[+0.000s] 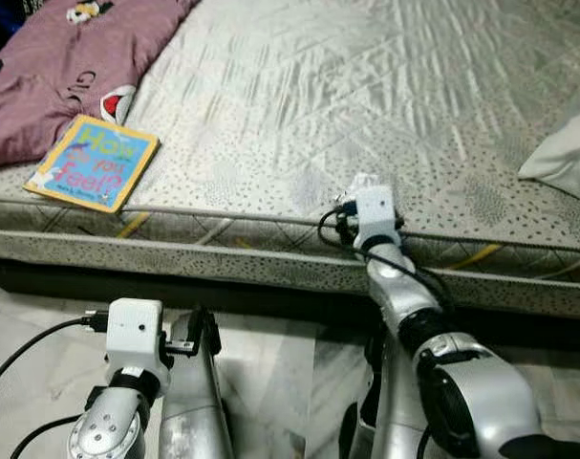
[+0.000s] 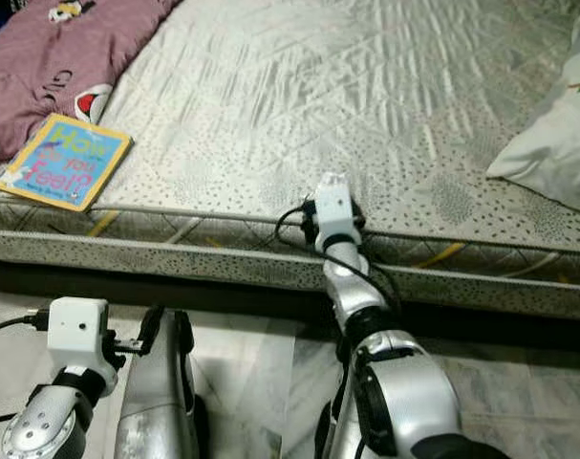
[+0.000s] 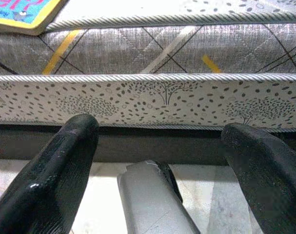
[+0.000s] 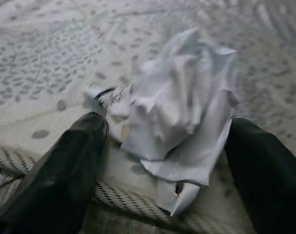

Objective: Clean up the room

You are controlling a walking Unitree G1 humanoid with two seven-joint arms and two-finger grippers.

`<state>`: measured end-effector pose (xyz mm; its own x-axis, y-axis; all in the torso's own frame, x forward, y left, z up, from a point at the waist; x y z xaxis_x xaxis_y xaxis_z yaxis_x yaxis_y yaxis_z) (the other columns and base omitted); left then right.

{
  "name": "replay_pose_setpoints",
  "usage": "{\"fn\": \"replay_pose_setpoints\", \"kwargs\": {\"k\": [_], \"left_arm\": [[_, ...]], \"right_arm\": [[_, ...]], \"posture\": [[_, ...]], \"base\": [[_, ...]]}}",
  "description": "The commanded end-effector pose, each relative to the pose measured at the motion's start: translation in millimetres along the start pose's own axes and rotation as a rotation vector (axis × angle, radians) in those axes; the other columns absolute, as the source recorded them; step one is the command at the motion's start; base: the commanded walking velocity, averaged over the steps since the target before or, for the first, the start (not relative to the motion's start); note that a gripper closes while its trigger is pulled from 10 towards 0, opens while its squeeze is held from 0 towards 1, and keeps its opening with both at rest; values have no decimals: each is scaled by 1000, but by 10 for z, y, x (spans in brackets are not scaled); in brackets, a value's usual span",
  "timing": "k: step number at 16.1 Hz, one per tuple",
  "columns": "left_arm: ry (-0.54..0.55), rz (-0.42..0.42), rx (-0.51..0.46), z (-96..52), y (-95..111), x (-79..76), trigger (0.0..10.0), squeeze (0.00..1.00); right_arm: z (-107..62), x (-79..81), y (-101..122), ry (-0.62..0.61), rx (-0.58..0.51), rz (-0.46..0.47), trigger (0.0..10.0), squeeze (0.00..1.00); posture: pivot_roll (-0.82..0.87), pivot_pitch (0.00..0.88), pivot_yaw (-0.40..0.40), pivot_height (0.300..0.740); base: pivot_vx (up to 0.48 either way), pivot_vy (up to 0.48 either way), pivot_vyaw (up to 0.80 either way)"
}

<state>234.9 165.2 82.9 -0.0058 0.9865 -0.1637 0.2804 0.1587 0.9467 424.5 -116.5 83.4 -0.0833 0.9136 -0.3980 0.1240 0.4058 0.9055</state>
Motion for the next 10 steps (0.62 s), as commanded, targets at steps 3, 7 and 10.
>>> {"fn": "replay_pose_setpoints", "kwargs": {"k": [3,7,10], "left_arm": [[25,-8,3,10,16,30,10000,0],[28,-11,-12,89,58,21,10000,0],[24,-7,-17,134,72,16,10000,0]], "right_arm": [[0,36,-19,8,14,25,0,0],[-3,-4,-43,-5,13,33,0,0],[6,9,-25,0,14,45,0,0]], "posture": [[307,197,-9,489],[296,177,-13,489],[295,164,-14,489]], "base": [[0,0,0],[0,0,0],[0,0,0]]}}
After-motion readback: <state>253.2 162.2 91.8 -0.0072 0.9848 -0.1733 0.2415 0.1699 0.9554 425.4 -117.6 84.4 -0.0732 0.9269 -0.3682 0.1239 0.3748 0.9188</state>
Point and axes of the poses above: a point about 5 cm out from each wrist's last joint towards the gripper, its own z axis pointing out of the wrist towards the gripper, its own y axis along the axis of the wrist's last joint, x = y × z, the point moved 6 cm from there along z, pointing out of the wrist towards the gripper, and after that the axes turned 12 degrees about -z, right-handed, at the moved point
